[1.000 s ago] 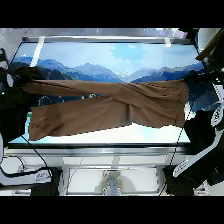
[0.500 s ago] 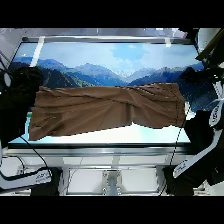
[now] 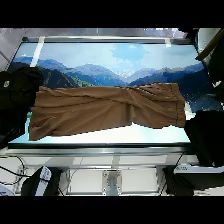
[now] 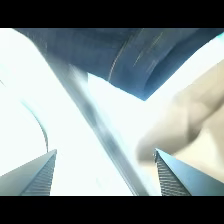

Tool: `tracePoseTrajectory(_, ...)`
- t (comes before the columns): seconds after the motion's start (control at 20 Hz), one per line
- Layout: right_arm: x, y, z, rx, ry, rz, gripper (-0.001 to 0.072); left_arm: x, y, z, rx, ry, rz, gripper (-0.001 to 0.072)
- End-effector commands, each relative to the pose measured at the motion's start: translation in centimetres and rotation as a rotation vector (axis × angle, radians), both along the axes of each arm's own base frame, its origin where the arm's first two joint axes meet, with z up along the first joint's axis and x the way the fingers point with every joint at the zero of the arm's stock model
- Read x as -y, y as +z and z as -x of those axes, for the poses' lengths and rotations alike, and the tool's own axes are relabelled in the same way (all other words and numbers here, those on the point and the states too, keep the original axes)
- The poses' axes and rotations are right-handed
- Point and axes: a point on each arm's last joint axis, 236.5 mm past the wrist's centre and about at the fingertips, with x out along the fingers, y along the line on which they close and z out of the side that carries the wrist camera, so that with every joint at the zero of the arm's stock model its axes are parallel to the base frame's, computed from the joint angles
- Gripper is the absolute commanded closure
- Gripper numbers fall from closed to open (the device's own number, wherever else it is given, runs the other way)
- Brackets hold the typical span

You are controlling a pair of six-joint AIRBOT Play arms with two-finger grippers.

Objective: Fold the clothes and pants, and hang the long-sleeved shirts on hangers.

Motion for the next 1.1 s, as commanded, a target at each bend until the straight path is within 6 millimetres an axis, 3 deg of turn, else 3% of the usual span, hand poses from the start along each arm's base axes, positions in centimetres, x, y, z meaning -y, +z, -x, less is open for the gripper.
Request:
tracePoseTrajectory(0.0, -0.2, 0.1, 3.2, -0.007, -0.049, -0.046, 0.0328, 2.7, -3.3, 0.0, 0.193, 0.072, 0.225, 0.0001)
tracePoseTrajectory(0.15, -1.5, 1.3, 2.5, 0.024, -0.024, -0.043, 0.0329, 3.1, -3.6, -2.9, 0.35, 0.035, 0.347, 0.0001)
tracePoseTrajectory(0.35, -4.0, 2.0, 1.5, 0.034, 0.032, -0.043, 0.0329, 4.8, -5.2, -6.0, 0.411, -0.103, 0.457, 0.0001)
tracePoseTrajectory(0.6, -7.0, 2.0, 0.4, 0.025, 0.11, -0.049, 0.033, 6.4, -7.3, -6.0, 0.366, -0.229, 0.521, 0.0008)
tracePoseTrajectory(0.65, -7.4, 2.0, 0.1, 0.027, 0.12, -0.047, 0.0329, 7.0, -7.4, -5.9, 0.36, -0.26, 0.54, 0.0043)
tracePoseTrajectory(0.7, -7.7, 2.1, -0.1, 0.03, 0.127, -0.045, 0.033, 7.3, -7.4, -5.8, 0.357, -0.283, 0.546, 0.0201)
tracePoseTrajectory(0.75, -7.9, 2.1, -0.2, 0.031, 0.133, -0.044, 0.033, 7.3, -7.3, -5.8, 0.357, -0.285, 0.545, 0.048)
tracePoseTrajectory(0.8, -8.1, 2.1, -0.2, 0.031, 0.138, -0.045, 0.033, 7.4, -7.3, -5.8, 0.357, -0.298, 0.543, 0.0702)
tracePoseTrajectory(0.95, -8.5, 2.0, 0.6, 0.003, 0.158, -0.06, 0.033, 6.6, -6.1, -6.4, 0.37, -0.345, 0.512, 0.0699)
tracePoseTrajectory(1.05, -8.6, 1.9, 1.4, -0.026, 0.173, -0.057, 0.0331, 4.9, -3.6, -7.6, 0.391, -0.383, 0.458, 0.07)
